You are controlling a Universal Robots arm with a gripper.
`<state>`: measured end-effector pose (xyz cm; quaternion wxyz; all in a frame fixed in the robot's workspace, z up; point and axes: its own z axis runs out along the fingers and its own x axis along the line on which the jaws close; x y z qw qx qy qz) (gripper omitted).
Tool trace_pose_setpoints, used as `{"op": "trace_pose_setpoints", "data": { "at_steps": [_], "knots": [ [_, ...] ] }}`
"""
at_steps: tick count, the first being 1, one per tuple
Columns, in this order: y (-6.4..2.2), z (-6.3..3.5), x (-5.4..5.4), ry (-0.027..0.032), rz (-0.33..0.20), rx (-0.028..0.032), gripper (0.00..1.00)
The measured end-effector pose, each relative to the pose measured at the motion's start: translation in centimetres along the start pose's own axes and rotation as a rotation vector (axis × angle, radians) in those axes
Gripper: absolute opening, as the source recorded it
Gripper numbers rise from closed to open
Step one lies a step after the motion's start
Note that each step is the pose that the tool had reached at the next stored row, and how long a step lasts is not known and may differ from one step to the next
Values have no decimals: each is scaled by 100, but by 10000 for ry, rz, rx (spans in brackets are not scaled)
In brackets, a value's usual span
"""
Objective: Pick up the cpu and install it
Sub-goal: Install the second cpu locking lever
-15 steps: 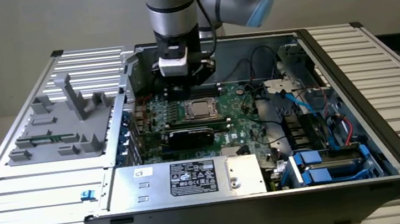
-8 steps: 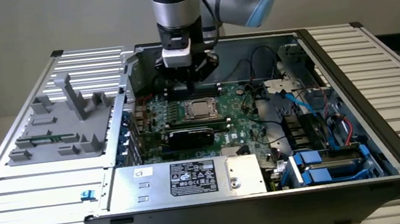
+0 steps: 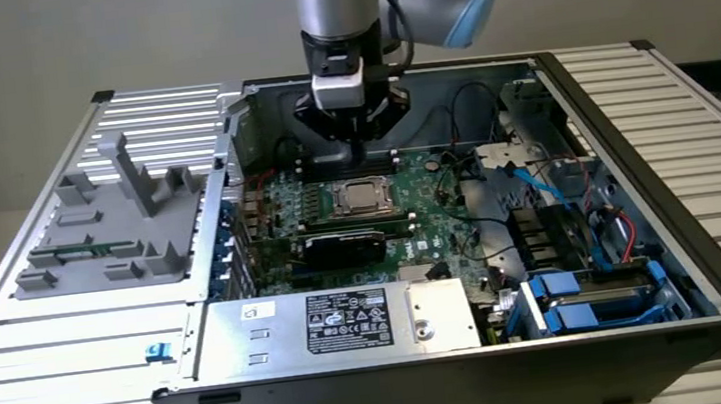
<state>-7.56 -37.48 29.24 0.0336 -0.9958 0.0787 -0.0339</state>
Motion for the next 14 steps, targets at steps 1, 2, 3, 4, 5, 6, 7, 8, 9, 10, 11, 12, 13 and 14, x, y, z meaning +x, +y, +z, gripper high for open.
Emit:
{"op": "trace_pose_setpoints", "data": {
  "at_steps": [1,2,3,4,5,6,7,8,9,10,11,12,13,14],
  "knots": [
    [-11,-5,11,0,2,-1,11],
    [-20,-7,21,0,6,-2,11],
    [-30,-9,29,1,8,-1,11],
    [-40,-9,35,1,9,-2,11],
    [-47,-10,34,2,11,-3,11],
    [-52,-9,34,2,11,-2,11],
    [-53,-10,34,0,5,4,11],
    [-54,-10,34,0,4,11,11],
    [-54,-10,34,-1,3,13,11],
    [-54,-10,34,-1,2,13,11],
    [-54,-10,34,-1,3,13,11],
    [-54,-10,34,-2,3,13,11],
    [-54,-10,34,-1,3,14,11],
    [-54,-10,34,-1,3,13,11]
  ]
}}
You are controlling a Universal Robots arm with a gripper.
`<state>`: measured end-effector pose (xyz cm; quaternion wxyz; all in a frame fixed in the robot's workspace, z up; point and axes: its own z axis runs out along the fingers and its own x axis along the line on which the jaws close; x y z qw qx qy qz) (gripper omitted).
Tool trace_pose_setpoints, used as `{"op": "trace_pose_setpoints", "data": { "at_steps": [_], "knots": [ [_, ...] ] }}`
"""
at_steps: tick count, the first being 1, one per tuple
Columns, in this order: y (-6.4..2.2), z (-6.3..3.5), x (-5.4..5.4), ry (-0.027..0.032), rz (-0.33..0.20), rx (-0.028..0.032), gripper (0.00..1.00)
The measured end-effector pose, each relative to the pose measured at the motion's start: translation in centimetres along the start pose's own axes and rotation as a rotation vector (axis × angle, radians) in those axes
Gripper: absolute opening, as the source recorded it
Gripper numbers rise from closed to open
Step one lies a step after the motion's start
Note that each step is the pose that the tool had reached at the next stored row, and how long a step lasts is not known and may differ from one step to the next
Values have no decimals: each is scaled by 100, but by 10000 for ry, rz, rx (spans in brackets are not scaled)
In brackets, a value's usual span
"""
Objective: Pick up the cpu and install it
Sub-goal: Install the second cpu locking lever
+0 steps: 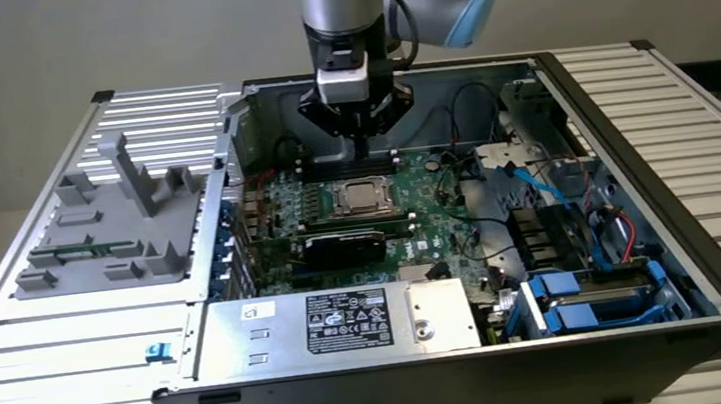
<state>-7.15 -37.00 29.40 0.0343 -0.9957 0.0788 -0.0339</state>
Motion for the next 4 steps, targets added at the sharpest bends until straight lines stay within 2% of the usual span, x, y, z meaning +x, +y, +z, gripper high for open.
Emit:
{"op": "trace_pose_setpoints", "data": {
  "at_steps": [4],
  "knots": [
    [0,0,0,0,0,0,11]
  ]
}}
